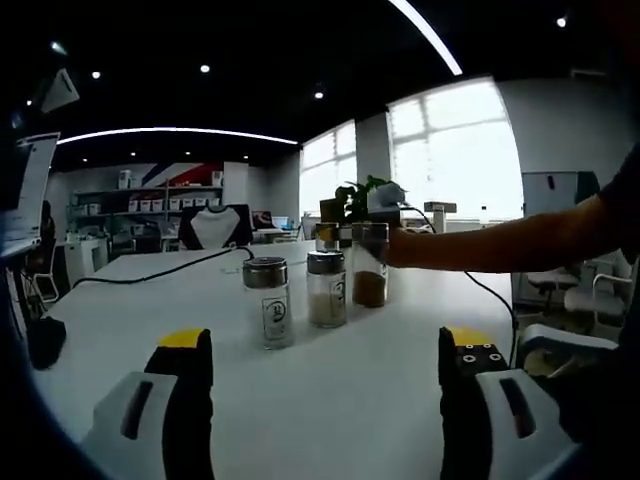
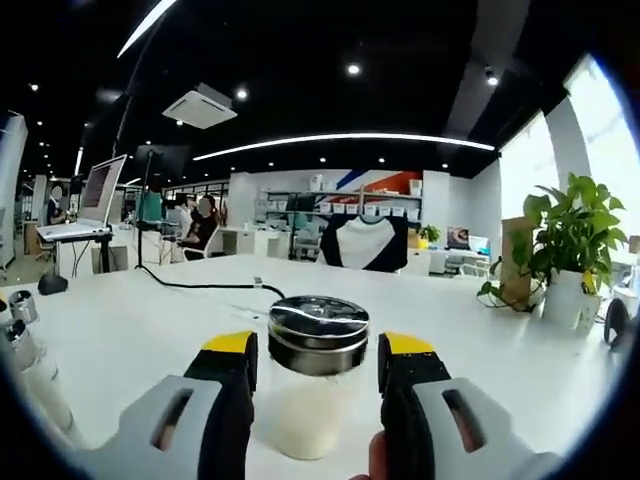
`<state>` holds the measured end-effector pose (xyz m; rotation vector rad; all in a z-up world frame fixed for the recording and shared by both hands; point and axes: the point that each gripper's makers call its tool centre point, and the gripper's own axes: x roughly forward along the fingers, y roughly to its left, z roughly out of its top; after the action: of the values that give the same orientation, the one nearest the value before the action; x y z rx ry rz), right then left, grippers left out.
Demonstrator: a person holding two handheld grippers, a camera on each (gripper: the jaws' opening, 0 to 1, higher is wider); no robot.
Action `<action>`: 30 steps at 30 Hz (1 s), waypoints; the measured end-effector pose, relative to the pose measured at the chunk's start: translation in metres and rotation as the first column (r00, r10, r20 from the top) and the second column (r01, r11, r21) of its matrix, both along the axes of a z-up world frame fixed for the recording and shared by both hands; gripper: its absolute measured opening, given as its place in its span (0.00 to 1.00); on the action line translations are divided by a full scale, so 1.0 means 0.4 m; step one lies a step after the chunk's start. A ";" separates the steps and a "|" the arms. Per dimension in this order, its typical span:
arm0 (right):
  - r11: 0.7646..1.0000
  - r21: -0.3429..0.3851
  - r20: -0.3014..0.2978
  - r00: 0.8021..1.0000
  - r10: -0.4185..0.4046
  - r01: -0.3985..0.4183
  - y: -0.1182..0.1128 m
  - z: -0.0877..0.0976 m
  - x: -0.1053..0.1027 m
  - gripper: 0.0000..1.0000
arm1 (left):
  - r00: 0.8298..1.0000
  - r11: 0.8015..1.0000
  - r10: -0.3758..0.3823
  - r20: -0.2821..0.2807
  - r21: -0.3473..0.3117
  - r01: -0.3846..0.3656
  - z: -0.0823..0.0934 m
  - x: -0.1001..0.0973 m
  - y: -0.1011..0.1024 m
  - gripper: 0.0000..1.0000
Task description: Rotate the seasoning bottle until the label or dispensing opening points toward the visible target arrow and the bottle remains upright within the marked orientation range
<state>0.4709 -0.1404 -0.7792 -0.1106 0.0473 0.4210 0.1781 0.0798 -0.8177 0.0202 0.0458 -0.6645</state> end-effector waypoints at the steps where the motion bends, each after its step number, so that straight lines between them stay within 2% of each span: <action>1: 1.000 0.000 0.004 1.000 -0.001 0.001 0.002 0.000 0.002 0.45 | 1.000 1.000 0.007 0.013 0.002 -0.007 0.005 0.000 0.003 0.97; 3: 1.000 0.011 -0.002 1.000 -0.012 0.012 0.000 -0.002 0.010 0.45 | 0.999 1.000 0.019 0.039 0.004 -0.019 0.013 0.001 0.007 0.95; 5: 0.999 0.040 0.013 1.000 -0.014 0.014 -0.001 0.008 0.014 0.43 | 0.999 1.000 0.021 0.041 0.002 -0.021 0.015 0.001 0.007 0.95; 10: 0.999 0.048 0.012 1.000 -0.027 0.027 -0.009 0.010 0.019 0.39 | 1.000 1.000 0.011 0.029 0.007 -0.011 0.005 0.000 -0.002 0.94; 13: 0.997 0.072 0.008 1.000 -0.015 0.014 -0.012 0.011 0.012 0.39 | 0.998 0.999 0.027 0.054 0.016 -0.028 0.013 -0.001 0.002 0.92; 16: 0.999 0.053 0.010 1.000 0.003 -0.004 -0.006 0.013 -0.001 0.39 | 0.996 1.000 0.028 0.080 0.002 -0.028 0.029 -0.004 0.005 0.89; 19: 0.999 0.035 0.014 1.000 0.025 -0.026 -0.002 0.014 -0.011 0.38 | 0.996 0.999 0.030 0.080 -0.014 -0.029 0.034 -0.003 0.006 0.89; 21: 0.996 -0.017 0.021 0.996 0.092 -0.092 0.017 0.015 -0.031 0.38 | 0.997 1.000 0.028 0.077 -0.017 -0.026 0.034 -0.003 0.004 0.89; 25: 0.997 -0.024 0.008 0.997 0.075 -0.074 0.008 0.017 -0.050 0.38 | 0.997 1.000 0.025 0.079 -0.005 -0.024 0.032 -0.005 0.002 0.89; 30: 0.996 -0.006 0.035 0.995 0.088 -0.088 -0.009 0.044 -0.084 0.38 | 0.997 1.000 0.023 0.078 -0.004 -0.023 0.032 -0.005 0.001 0.89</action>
<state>0.4375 -0.1442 -0.7616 -0.1244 0.0085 0.5071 0.1759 0.0804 -0.8049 0.0427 -0.0299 -0.6405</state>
